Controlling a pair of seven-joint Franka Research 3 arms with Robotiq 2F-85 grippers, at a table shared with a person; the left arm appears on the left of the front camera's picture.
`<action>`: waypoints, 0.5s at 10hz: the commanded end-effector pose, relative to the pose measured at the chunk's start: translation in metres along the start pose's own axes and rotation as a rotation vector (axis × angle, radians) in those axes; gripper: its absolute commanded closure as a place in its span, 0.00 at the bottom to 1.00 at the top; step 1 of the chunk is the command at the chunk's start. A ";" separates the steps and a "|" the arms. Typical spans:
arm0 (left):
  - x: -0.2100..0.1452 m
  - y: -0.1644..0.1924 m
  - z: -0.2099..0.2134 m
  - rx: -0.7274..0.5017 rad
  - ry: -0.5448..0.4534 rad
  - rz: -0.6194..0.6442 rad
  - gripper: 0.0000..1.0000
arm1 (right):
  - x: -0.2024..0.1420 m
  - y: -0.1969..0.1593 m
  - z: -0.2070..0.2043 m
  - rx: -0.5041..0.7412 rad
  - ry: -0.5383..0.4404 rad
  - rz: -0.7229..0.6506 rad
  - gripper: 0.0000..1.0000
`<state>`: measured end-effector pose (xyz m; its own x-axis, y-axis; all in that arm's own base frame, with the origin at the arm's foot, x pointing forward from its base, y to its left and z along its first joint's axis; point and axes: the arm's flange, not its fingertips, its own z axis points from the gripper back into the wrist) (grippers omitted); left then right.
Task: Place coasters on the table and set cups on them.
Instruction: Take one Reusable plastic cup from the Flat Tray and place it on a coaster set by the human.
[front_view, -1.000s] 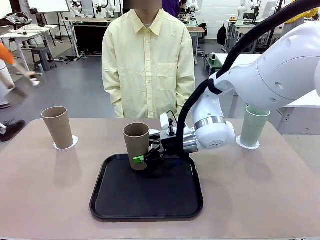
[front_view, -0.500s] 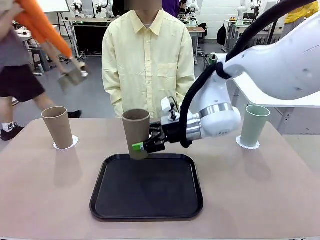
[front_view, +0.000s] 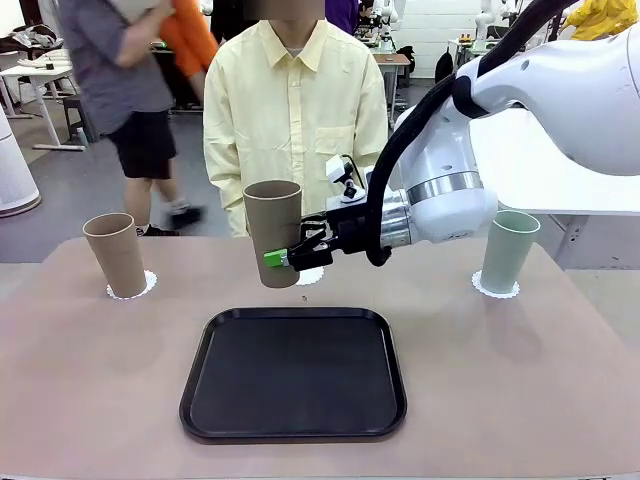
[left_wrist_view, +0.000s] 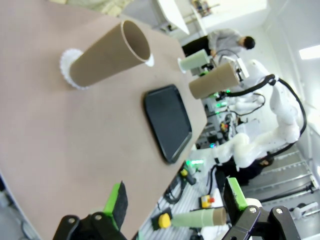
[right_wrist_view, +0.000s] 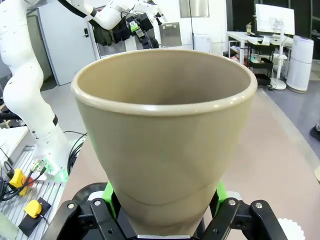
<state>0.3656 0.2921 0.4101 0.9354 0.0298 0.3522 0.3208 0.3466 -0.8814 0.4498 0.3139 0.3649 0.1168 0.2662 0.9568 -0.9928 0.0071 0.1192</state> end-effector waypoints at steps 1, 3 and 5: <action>0.000 -0.002 0.002 0.000 -0.005 0.004 0.00 | -0.002 0.001 -0.001 0.021 -0.016 0.022 1.00; 0.000 -0.002 0.002 0.000 -0.005 0.004 0.00 | -0.002 0.001 -0.001 0.021 -0.016 0.022 1.00; 0.000 -0.002 0.002 0.000 -0.005 0.004 0.00 | 0.000 0.001 0.000 0.009 -0.007 0.005 0.19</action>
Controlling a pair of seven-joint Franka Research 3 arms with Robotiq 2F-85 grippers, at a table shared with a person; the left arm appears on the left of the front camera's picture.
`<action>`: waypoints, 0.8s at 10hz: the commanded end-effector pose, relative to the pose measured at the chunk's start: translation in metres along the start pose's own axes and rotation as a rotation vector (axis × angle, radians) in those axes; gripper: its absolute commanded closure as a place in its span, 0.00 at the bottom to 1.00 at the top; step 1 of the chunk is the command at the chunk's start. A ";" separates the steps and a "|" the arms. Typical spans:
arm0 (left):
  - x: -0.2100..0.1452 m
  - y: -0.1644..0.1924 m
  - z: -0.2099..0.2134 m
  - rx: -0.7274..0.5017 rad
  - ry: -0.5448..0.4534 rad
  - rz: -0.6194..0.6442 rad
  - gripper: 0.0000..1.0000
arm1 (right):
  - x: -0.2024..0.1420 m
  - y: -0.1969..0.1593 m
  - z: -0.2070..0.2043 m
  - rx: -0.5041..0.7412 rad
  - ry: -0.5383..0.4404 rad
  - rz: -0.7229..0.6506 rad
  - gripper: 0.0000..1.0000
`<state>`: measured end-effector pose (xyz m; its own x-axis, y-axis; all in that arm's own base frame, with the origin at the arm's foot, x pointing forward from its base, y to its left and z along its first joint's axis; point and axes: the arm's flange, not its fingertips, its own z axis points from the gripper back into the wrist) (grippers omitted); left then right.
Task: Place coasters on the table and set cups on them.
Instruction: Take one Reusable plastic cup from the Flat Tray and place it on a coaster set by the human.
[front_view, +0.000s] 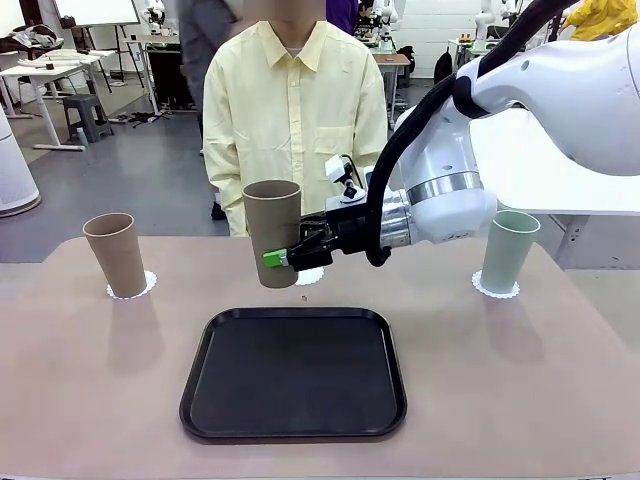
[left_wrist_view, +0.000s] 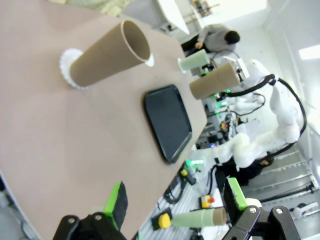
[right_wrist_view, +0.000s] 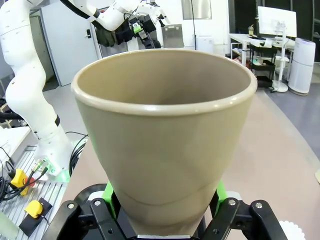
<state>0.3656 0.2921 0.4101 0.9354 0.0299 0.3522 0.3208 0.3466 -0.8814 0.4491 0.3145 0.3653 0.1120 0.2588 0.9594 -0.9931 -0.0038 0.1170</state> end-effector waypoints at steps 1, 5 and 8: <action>0.000 -0.002 0.002 0.000 -0.005 0.004 0.00 | 0.001 -0.028 0.001 -0.052 0.034 0.001 0.19; 0.000 -0.002 0.002 0.000 -0.005 0.004 0.00 | 0.005 -0.097 0.004 -0.075 0.089 0.022 0.19; 0.000 -0.002 0.002 0.000 -0.005 0.004 0.00 | 0.014 -0.121 0.015 -0.148 0.066 -0.013 0.19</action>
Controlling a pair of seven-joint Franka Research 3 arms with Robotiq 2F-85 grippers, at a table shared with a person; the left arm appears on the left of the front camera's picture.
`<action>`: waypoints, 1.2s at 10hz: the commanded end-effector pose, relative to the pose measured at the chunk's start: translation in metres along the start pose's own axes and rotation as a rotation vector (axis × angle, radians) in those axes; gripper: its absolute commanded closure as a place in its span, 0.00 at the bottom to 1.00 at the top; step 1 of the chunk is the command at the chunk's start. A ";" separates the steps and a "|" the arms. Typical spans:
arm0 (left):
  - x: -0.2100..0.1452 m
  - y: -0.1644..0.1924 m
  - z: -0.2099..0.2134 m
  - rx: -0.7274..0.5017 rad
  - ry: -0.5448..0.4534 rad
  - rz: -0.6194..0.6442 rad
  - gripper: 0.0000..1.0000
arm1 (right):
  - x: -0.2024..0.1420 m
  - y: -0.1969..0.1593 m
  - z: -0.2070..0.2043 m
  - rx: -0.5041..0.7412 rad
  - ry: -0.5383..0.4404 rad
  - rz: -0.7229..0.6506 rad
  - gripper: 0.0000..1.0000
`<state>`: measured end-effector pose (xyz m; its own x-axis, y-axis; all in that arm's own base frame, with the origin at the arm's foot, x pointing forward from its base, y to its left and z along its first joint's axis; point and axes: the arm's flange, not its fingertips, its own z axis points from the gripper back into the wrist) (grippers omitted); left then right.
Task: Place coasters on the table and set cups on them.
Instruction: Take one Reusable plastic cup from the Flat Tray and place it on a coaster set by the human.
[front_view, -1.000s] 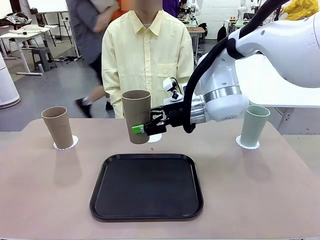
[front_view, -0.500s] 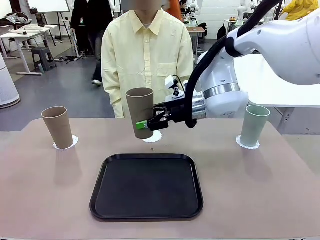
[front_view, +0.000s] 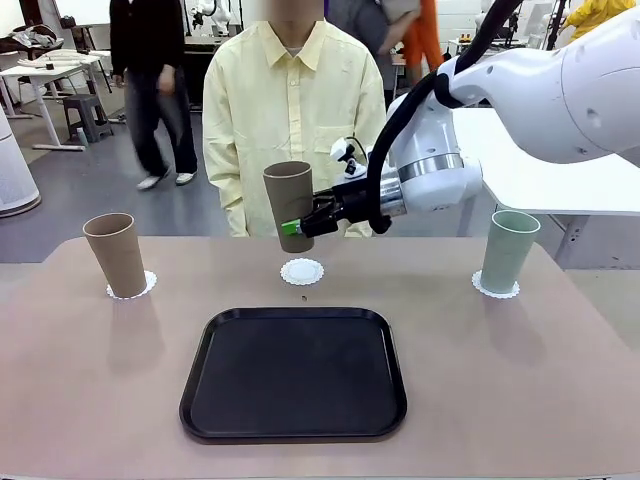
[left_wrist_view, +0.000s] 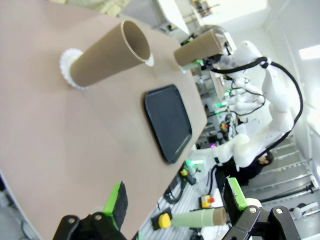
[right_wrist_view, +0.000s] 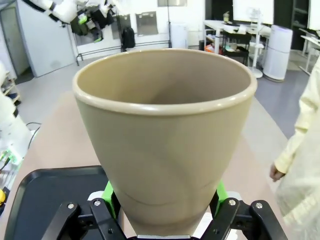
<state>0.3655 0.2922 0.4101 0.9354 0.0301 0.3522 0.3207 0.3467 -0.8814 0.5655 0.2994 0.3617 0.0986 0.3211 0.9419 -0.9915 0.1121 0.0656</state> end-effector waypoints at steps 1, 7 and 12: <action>0.000 -0.002 0.002 0.000 -0.005 0.004 0.00 | 0.013 0.005 -0.003 -0.096 0.021 -0.048 0.19; 0.000 -0.002 0.002 0.000 -0.005 0.004 0.00 | -0.012 -0.027 -0.001 0.080 -0.017 0.085 0.19; 0.000 -0.002 0.002 0.000 -0.005 0.004 0.00 | -0.047 -0.073 -0.018 0.162 -0.031 0.101 0.19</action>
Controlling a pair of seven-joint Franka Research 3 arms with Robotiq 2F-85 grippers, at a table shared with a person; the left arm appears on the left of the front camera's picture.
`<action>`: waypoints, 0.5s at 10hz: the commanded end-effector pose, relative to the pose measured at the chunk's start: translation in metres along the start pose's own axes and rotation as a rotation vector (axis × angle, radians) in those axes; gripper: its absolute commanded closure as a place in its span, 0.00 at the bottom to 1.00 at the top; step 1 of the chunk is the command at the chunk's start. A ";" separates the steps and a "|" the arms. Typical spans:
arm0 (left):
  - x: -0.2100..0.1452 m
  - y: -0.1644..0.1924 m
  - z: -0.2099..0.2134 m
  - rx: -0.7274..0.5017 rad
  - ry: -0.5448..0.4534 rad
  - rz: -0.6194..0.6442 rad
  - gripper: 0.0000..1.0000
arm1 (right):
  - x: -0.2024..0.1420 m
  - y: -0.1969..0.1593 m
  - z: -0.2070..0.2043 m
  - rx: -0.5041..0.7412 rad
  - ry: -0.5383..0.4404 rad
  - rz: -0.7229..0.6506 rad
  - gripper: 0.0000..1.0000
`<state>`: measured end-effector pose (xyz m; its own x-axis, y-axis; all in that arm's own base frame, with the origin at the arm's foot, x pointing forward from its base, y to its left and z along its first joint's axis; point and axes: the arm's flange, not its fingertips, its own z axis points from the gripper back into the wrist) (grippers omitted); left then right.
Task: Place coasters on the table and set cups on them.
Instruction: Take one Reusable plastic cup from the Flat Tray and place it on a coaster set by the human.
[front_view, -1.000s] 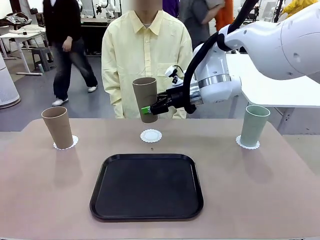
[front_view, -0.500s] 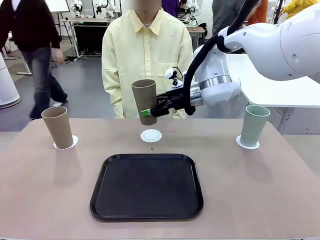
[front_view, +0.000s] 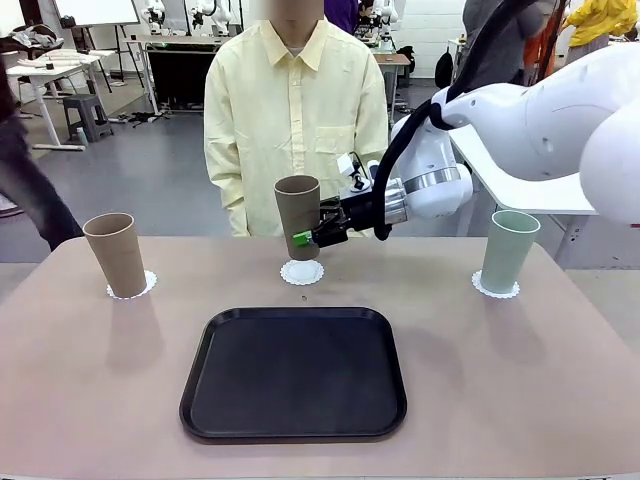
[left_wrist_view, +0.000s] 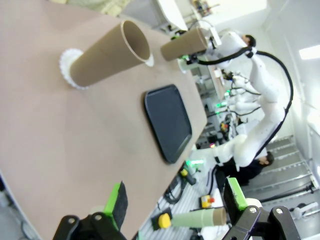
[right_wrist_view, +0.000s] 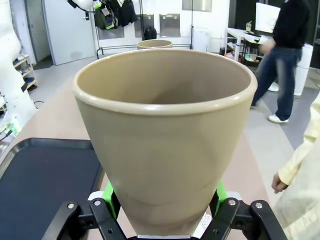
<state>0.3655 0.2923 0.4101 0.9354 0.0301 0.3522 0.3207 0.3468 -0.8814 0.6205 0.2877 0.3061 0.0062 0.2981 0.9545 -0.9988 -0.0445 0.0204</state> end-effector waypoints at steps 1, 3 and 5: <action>0.000 -0.002 0.002 0.000 -0.005 0.004 0.00 | -0.008 -0.018 -0.011 0.055 0.006 0.018 0.19; 0.000 -0.002 0.002 0.000 -0.005 0.004 0.00 | -0.023 -0.024 -0.019 0.065 0.006 0.015 0.19; 0.000 -0.002 0.002 0.000 -0.005 0.004 0.00 | -0.032 -0.027 -0.018 0.071 0.001 0.002 0.19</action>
<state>0.3655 0.2922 0.4101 0.9354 0.0301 0.3522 0.3207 0.3467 -0.8814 0.6363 0.2957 0.2663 0.0156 0.2995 0.9540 -0.9953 -0.0861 0.0433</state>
